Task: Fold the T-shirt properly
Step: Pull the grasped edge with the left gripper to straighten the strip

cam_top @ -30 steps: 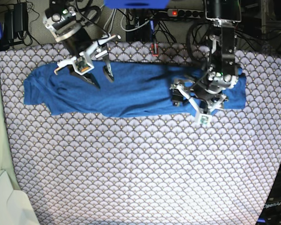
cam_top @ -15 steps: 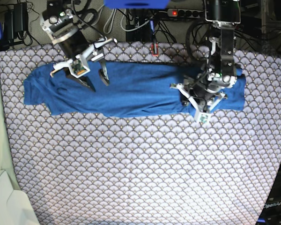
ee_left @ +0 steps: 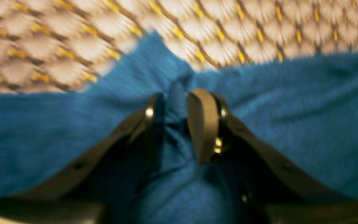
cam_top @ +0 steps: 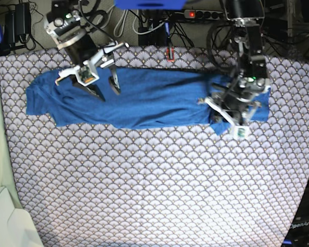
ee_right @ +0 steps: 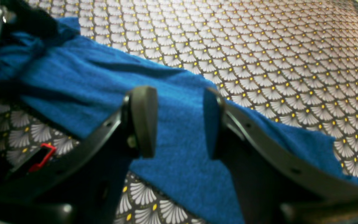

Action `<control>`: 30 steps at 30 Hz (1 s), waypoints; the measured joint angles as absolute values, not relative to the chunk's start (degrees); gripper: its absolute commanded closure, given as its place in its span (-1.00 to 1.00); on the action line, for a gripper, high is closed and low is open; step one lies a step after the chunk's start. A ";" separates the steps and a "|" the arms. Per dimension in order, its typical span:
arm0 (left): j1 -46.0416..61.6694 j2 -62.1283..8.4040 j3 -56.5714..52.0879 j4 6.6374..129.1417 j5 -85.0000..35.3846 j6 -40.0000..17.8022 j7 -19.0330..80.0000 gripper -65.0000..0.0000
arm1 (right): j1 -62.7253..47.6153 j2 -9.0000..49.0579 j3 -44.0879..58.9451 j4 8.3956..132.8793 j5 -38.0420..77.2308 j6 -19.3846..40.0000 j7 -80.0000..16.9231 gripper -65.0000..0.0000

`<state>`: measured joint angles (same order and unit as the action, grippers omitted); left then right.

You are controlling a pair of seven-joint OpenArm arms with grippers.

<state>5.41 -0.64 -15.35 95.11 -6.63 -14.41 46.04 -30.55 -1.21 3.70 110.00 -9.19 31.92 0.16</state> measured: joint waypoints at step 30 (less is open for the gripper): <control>4.82 -1.02 -10.98 90.74 -13.56 -14.37 46.76 -0.38 | -30.87 -1.23 3.46 110.00 -9.21 31.92 0.14 0.20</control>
